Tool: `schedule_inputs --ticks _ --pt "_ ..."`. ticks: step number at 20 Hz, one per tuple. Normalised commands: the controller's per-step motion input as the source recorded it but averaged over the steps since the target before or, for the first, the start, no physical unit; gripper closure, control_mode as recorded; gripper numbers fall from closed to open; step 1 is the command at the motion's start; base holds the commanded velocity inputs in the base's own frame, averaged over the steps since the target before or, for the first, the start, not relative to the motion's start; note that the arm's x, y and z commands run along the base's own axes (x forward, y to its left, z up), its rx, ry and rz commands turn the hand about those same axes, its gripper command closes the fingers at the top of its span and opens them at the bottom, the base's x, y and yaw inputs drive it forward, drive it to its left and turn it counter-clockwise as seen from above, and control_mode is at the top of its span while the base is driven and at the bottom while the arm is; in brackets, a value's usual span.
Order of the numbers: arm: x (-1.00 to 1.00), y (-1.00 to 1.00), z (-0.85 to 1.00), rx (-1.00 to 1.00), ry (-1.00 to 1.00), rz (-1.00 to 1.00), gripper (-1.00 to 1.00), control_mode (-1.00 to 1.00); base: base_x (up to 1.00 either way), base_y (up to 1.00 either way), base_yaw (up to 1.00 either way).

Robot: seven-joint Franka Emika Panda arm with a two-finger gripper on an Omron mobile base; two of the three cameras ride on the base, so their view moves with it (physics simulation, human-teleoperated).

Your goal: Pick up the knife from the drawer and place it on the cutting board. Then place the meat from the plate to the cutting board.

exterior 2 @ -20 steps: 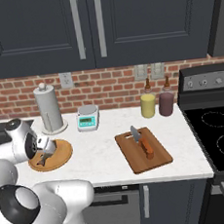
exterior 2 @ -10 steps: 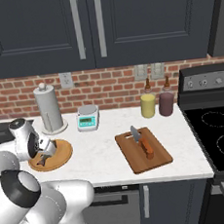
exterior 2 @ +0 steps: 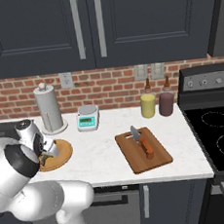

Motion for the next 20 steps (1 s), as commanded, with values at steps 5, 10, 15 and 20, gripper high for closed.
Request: schedule_inputs --ticks 5,10,15,20 --pt "0.19 0.12 -0.25 0.0 0.0 -0.04 -1.0 -1.0 0.0 0.0 0.0" --pt "0.08 0.02 -0.15 0.0 0.0 -0.02 -1.0 -1.0 0.0 0.0 0.0" --pt "0.0 0.0 -0.09 0.0 0.0 0.0 1.0 -1.0 0.0 0.0 0.0" --pt "-0.04 -0.04 0.08 0.0 -0.01 0.0 1.0 -1.0 0.0 0.0 0.0"
